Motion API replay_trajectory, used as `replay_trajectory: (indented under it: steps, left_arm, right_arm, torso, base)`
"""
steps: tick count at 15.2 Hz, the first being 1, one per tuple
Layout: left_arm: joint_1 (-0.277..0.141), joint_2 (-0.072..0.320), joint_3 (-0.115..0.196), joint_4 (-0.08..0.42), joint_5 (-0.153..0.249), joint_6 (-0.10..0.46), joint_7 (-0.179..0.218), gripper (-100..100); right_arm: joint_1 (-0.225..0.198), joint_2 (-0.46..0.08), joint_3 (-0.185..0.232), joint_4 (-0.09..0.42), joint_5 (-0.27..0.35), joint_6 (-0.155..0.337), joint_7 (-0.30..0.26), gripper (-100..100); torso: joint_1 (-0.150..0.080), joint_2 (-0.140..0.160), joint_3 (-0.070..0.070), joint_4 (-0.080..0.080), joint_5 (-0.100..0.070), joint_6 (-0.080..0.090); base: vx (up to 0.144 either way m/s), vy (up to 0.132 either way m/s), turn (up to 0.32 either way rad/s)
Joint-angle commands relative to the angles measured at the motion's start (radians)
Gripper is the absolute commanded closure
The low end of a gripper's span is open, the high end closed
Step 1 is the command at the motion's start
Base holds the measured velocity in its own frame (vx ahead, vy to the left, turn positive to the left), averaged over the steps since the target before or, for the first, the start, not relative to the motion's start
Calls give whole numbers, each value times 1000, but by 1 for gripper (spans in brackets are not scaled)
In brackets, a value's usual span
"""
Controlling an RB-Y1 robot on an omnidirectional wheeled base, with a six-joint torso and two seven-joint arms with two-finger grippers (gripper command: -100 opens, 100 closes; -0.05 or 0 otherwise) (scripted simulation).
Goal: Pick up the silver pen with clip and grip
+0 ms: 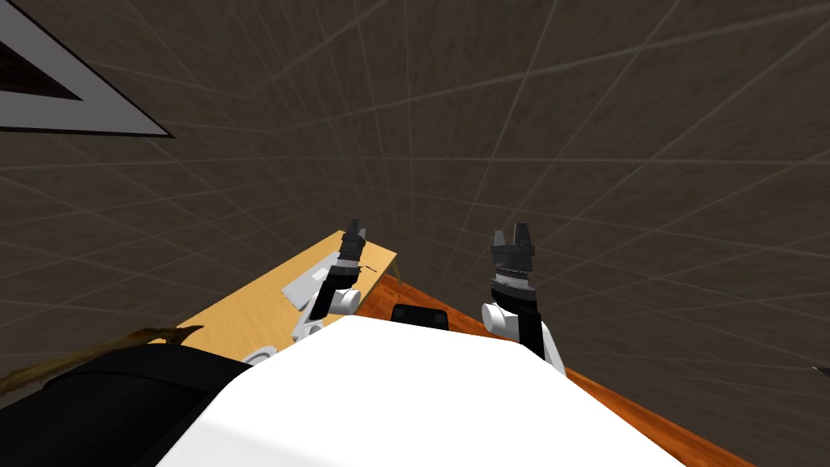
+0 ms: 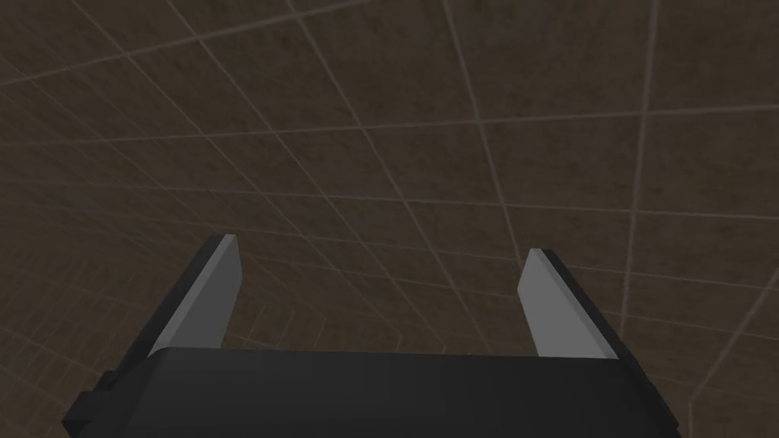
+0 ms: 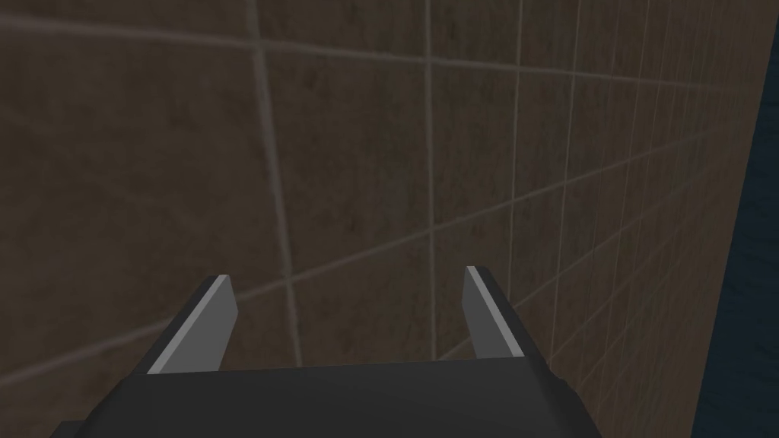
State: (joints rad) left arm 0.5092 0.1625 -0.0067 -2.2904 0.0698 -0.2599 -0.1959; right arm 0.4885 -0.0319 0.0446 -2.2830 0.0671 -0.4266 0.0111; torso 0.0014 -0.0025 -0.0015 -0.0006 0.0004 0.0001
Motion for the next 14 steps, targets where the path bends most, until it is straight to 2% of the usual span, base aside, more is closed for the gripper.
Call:
replay_trajectory:
  steps: [1,2,3,4,5,6,9,11,14]
  left_arm:
    - [2,21,9,22,19,47,-9,-100]
    - [2,21,9,22,19,47,-9,-100]
    - [3,34,16,40,33,81,-16,-100]
    - [3,34,16,40,33,81,-16,-100]
    - [4,46,23,59,48,118,-23,-100]
    - [4,46,23,59,48,118,-23,-100]
    - [6,69,38,101,81,187,-39,-100]
    - [6,69,38,101,81,197,-39,-100]
    - [8,89,54,147,116,268,-56,-100]
  right_arm:
    - [0,0,0,0,0,0,0,0]
    - [0,0,0,0,0,0,0,0]
    - [0,0,0,0,0,0,0,0]
    - [0,0,0,0,0,0,0,0]
    - [0,0,0,0,0,0,0,0]
    - [0,0,0,0,0,0,0,0]
    - [0,0,0,0,0,0,0,0]
    - [0,0,0,0,0,0,0,0]
    - [0,0,0,0,0,0,0,0]
  torso:
    - [0,0,0,0,0,0]
    - [0,0,0,0,0,0]
    - [0,0,0,0,0,0]
    - [0,0,0,0,0,0]
    - [0,0,0,0,0,0]
    - [0,0,0,0,0,0]
    - [1,0,0,0,0,0]
    - [1,-1,0,0,0,0]
    - [0,0,0,0,0,0]
  base:
    - [32,18,-65]
    - [33,16,-59]
    - [33,19,-87]
    - [30,21,-69]
    - [33,17,-84]
    - [33,16,-68]
    - [37,24,-82]
    - [35,20,-44]
    - [30,21,-87]
